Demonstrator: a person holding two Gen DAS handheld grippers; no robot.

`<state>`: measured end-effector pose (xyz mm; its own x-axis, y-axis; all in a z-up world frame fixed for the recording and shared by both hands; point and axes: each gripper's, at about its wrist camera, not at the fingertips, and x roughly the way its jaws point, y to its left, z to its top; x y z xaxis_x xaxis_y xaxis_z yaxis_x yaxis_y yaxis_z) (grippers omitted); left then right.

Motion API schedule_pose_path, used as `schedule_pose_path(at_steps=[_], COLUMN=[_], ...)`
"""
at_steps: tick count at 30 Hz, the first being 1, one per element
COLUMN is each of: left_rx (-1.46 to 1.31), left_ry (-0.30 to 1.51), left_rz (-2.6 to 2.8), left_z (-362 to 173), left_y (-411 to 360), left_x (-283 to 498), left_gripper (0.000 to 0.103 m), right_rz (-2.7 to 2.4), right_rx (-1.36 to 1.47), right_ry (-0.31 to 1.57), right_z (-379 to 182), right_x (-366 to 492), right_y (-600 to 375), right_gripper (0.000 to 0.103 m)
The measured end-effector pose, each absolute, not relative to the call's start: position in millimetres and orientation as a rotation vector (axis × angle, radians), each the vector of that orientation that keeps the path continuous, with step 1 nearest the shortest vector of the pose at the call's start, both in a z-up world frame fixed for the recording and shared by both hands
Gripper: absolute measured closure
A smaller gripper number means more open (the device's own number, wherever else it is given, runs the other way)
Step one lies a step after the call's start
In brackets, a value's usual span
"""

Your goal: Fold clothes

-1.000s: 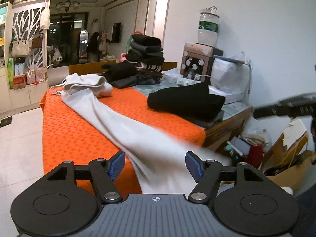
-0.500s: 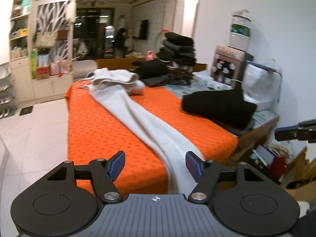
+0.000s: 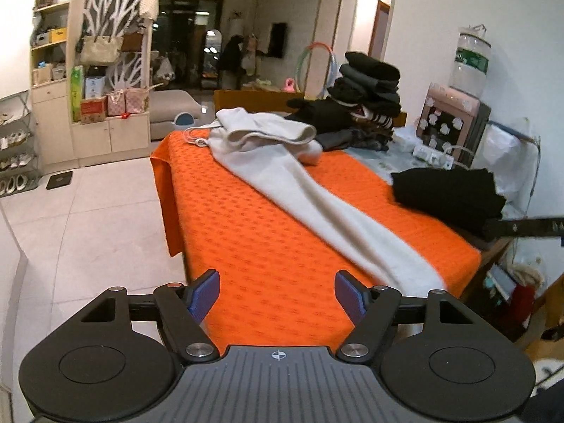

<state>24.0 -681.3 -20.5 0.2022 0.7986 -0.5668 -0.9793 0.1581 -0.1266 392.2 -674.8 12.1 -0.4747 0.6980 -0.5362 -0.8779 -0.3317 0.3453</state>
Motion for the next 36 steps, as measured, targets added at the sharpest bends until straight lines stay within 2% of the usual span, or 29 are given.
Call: schedule_pose_path(at_steps=[9,17,25,36], left_rx=[-0.412,-0.362,-0.323,-0.259], left_ry=[0.457,0.493,0.515,0.561], left_rz=[1.199,1.074,0.905,0.668], left_z=[-9,-10,-21,-23], left_y=[-612,-529,-411,-272], left_x=[-84,-130,-128,-75], left_gripper=[0.029,0.029,0.029,0.029], right_rz=[1.755,1.645,1.544,1.358], right_rx=[-0.188,-0.17,-0.185,-0.137], right_ry=[0.724,0.712,0.693,0.72], right_z=[6,-7,-22,-43], right_x=[303,258,232,215], right_y=[-613,-563,-514,-447], right_gripper=[0.069,0.066,0.065,0.061])
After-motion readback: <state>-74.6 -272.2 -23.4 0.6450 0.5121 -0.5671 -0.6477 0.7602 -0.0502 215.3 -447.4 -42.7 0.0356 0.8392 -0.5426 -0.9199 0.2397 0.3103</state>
